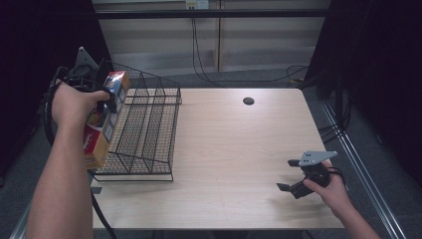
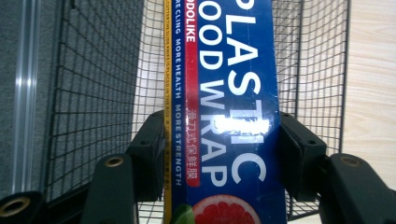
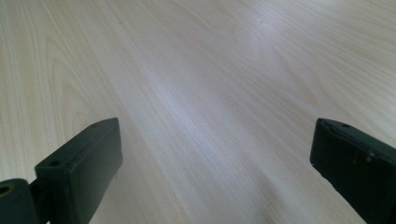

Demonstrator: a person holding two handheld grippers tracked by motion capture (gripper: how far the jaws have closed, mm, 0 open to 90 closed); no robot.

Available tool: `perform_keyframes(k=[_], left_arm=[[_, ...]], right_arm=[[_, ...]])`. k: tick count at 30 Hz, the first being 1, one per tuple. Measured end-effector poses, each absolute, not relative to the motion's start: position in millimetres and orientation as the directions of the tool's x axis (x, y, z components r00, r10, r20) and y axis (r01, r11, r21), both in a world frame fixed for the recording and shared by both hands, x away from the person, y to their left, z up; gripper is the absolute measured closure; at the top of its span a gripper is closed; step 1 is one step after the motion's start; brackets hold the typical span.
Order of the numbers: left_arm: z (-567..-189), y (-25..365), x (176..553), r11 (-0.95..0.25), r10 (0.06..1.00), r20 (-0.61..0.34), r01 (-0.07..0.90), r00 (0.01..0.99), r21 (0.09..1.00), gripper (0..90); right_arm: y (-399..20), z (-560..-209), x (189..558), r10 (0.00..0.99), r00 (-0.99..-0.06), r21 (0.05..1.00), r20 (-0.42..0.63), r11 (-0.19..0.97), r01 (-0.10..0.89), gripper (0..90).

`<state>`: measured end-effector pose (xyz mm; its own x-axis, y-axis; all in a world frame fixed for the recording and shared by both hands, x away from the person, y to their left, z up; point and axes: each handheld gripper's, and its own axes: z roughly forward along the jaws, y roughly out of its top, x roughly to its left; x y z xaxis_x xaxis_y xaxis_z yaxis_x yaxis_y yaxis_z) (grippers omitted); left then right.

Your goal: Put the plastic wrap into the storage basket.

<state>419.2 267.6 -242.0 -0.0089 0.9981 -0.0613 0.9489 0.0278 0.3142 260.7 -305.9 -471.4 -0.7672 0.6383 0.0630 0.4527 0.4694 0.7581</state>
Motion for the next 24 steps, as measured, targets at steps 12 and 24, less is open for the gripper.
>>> perform_keyframes(k=[12, 24], left_arm=[[-258, 266, 425, 0.041, 0.999, -0.044, 0.95, -0.029, 0.308, 42.9], [-269, 265, 429, 0.052, 0.998, -0.045, 0.954, -0.04, 0.295, 42.4]], right_arm=[[-305, -472, 260, 0.639, -0.767, 0.756, 0.066, 0.47, 0.457, 2.2], [-305, -472, 261, 0.635, -0.769, 0.755, 0.067, 0.471, 0.455, 2.2]])
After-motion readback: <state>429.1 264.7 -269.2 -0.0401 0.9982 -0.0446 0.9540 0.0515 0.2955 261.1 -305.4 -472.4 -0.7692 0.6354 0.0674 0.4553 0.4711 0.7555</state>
